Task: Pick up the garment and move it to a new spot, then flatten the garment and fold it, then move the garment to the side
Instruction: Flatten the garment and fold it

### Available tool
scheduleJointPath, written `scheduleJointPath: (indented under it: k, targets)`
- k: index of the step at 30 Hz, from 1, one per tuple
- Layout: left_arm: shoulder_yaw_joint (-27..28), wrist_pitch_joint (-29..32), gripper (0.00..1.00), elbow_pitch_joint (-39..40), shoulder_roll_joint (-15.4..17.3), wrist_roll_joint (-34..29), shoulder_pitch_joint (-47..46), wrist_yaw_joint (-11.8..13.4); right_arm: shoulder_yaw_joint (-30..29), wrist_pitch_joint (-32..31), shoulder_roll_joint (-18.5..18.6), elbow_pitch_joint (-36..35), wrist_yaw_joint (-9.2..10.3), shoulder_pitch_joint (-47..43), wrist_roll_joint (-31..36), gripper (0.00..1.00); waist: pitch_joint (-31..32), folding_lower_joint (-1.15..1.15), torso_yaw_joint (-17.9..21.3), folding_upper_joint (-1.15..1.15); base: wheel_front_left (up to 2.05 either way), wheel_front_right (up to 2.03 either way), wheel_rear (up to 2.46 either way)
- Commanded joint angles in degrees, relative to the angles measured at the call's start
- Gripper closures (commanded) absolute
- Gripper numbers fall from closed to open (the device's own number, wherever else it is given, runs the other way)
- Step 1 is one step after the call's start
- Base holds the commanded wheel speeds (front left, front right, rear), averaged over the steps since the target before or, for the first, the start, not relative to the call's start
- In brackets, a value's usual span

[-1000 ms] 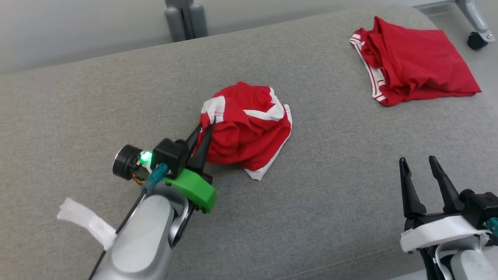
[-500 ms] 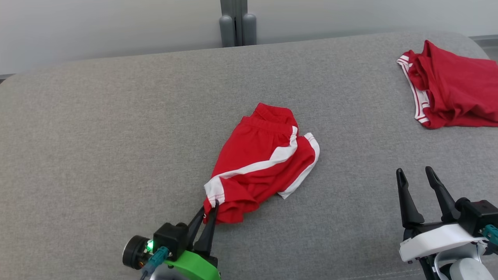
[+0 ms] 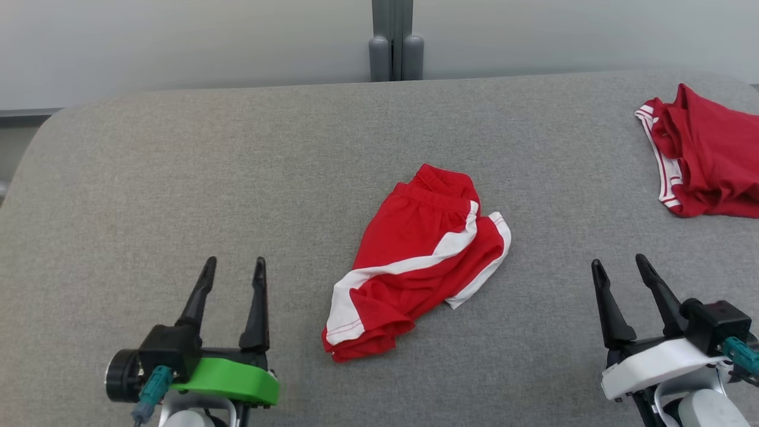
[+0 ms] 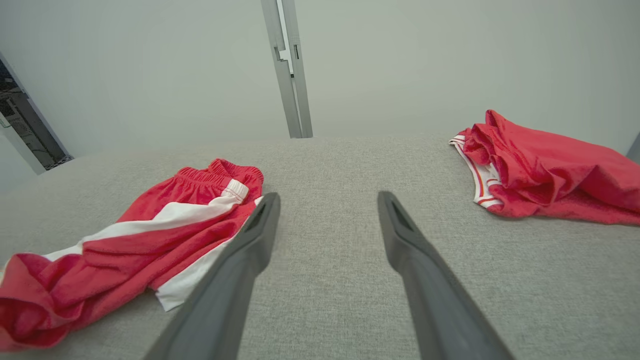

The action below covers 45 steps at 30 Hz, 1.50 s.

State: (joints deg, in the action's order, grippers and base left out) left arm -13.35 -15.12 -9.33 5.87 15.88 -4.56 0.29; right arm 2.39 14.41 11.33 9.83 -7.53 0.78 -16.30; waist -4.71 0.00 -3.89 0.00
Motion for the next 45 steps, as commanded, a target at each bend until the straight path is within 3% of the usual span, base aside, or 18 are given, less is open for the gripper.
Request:
scheduleJointPath:
  k: [1,10,20,34,35,36,45]
  targets:
    - [1.24,0.00,0.00,0.72,0.06,-0.96,1.26,0.22,0.66,-0.54,0.73,0.11,0.10,1.63,0.38,0.00,-0.04,0.00,-0.67,0.00,0.00,0.00,0.00]
    - [5.19,0.00,0.00,2.26,-1.09,-2.63,2.09,-0.83,7.57,-4.25,4.14,2.87,0.10,11.18,0.20,0.00,-2.02,0.00,-3.56,0.00,0.00,0.00,0.00]
    - [5.06,0.00,0.00,1.80,-2.70,-3.00,-0.21,-1.83,15.88,-8.95,8.16,12.72,0.10,22.81,-0.93,0.00,-5.05,0.00,-8.15,0.00,0.00,0.00,0.00]
    - [1.41,0.00,0.00,2.23,-2.94,0.18,-1.22,-0.05,25.92,-10.71,10.58,28.22,0.10,31.54,-6.12,0.00,-7.10,0.00,-13.67,0.00,0.00,0.00,0.00]
    - [1.07,0.00,0.00,2.24,-2.94,0.28,-1.37,0.21,27.07,-10.99,10.57,29.85,0.10,32.31,-7.00,0.54,-7.20,0.00,-14.11,0.00,0.00,0.00,0.00]
    - [0.98,0.00,0.00,2.23,-2.94,0.36,-1.40,0.28,27.46,-11.03,10.49,30.49,0.10,32.63,-7.48,1.00,-7.18,0.00,-14.23,0.00,0.00,0.00,0.00]
    - [1.78,0.00,0.00,1.68,-2.93,0.01,0.36,0.40,30.38,-6.25,11.08,33.21,0.11,35.21,-10.15,1.00,-5.03,0.00,-12.45,0.00,0.00,0.00,0.00]
